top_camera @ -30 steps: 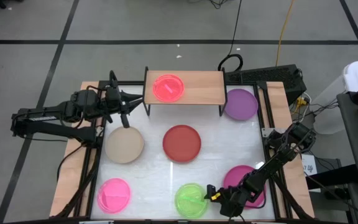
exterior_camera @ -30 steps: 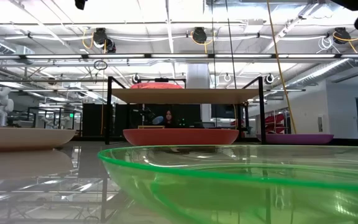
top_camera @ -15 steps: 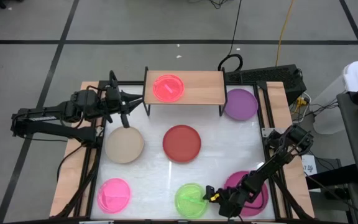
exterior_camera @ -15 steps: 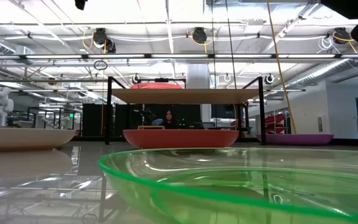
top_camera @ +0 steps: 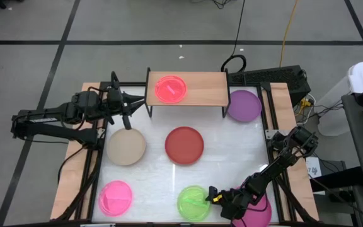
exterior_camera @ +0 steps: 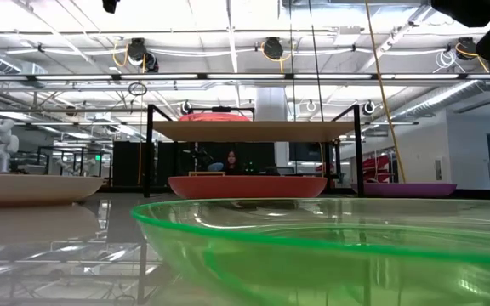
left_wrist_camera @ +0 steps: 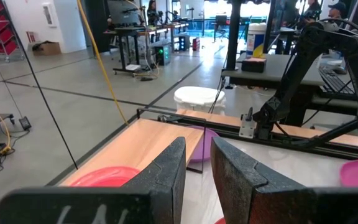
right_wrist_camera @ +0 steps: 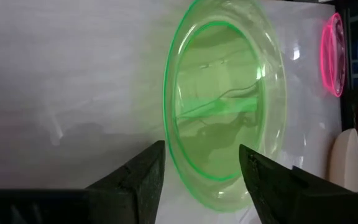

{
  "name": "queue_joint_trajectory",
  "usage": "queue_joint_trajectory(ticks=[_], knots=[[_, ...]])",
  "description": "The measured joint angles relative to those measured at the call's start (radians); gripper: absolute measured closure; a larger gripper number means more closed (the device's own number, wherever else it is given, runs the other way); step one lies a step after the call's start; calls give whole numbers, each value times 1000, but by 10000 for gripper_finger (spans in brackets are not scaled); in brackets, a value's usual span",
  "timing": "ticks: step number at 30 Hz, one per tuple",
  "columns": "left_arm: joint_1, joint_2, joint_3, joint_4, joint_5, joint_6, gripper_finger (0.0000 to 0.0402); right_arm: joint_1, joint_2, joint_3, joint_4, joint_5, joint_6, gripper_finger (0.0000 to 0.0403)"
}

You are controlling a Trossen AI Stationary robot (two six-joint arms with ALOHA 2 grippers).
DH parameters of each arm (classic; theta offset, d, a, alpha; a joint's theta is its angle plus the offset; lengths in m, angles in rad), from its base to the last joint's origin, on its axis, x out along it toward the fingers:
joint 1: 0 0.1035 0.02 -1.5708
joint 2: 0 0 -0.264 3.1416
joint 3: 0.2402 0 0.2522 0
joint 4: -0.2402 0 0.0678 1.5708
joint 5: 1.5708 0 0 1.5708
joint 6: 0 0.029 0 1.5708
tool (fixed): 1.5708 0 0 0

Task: Place and stack plates onto a shelf
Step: Stack the small green plate on top of the small pink plate on the shelf

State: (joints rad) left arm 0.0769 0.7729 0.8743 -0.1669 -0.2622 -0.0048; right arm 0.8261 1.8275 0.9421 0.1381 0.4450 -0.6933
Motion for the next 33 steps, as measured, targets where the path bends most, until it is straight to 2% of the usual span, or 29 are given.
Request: queue_joint_trajectory(ticks=[5,9,17,23,33], knots=[[0,0,0,0,0,0,319,0,-1,0,-28,3,20,216],[0,0,0,0,0,0,319,0,-2,0,-37,52,19,216],[0,0,0,0,0,0,319,0,-8,0,-44,57,32,216],[0,0,0,0,0,0,319,-15,-55,0,-62,56,72,216],[0,0,0,0,0,0,319,-40,-137,1,-71,53,51,216]])
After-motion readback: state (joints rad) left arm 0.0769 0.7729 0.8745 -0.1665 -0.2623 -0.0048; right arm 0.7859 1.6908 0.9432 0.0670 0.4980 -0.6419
